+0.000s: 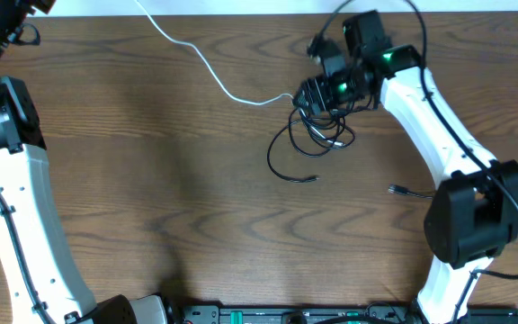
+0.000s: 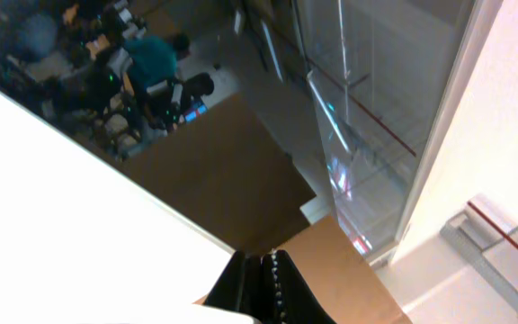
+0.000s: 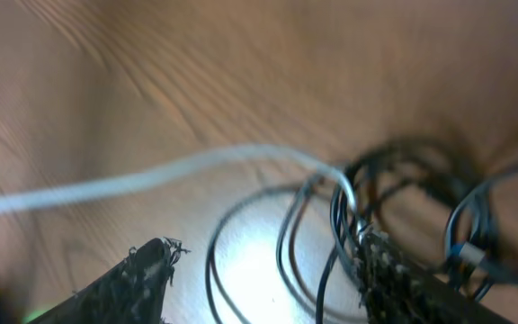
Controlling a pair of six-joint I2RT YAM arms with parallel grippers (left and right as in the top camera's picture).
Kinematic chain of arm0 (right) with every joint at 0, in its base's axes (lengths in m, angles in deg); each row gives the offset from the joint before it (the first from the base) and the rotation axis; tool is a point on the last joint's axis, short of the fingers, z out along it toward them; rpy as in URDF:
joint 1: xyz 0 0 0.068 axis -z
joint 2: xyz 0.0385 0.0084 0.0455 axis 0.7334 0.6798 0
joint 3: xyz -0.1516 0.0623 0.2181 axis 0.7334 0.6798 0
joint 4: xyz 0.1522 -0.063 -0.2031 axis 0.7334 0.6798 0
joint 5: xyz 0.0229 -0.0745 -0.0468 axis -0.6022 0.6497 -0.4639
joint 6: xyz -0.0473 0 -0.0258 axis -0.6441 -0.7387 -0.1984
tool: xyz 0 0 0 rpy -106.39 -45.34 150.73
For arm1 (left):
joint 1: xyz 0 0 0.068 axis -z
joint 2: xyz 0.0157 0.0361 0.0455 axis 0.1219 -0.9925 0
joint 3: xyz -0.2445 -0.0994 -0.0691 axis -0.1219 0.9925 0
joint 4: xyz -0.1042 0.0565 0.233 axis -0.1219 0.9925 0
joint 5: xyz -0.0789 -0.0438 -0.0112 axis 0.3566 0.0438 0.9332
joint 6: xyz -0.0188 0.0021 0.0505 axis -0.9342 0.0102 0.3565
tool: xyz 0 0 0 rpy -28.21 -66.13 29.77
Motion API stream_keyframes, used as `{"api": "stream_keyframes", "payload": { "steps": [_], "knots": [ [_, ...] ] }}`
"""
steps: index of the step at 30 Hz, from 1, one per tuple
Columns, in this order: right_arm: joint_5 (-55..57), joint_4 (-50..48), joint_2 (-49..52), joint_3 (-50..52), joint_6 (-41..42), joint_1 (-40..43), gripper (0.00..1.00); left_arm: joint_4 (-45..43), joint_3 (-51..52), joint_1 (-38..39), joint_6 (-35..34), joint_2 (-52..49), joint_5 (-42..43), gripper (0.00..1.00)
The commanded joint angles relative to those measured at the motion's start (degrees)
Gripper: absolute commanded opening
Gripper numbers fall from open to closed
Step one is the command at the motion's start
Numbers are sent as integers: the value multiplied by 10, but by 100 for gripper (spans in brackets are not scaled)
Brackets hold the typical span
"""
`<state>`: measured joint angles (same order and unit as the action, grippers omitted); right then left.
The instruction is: Untangle cables
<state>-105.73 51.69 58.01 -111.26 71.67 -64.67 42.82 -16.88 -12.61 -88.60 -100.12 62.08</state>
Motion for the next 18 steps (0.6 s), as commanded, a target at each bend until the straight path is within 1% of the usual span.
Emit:
{"api": "stream_keyframes", "payload": {
  "steps": [1, 6, 10, 14, 15, 16, 18],
  "knots": [
    [-2, -20, 24, 0, -9, -9, 66, -5, -19, 1, -1, 12, 33, 7],
    [-2, -57, 77, 0, -59, -15, 65, -5, -19, 1, -1, 12, 33, 8],
    [-2, -87, 118, 0, -73, -15, 63, -5, -19, 1, -1, 12, 33, 7],
    [-4, -146, 151, 0, -72, -15, 57, -5, -19, 1, -1, 12, 33, 7],
    [-4, -167, 160, 0, -72, -15, 54, -5, -19, 1, -1, 12, 33, 7],
    [-4, -185, 167, 0, -72, -16, 45, -5, -19, 1, -1, 12, 33, 7],
    [-4, -189, 167, 0, -61, -17, 17, -5, -19, 1, -1, 12, 33, 7]
  ]
}}
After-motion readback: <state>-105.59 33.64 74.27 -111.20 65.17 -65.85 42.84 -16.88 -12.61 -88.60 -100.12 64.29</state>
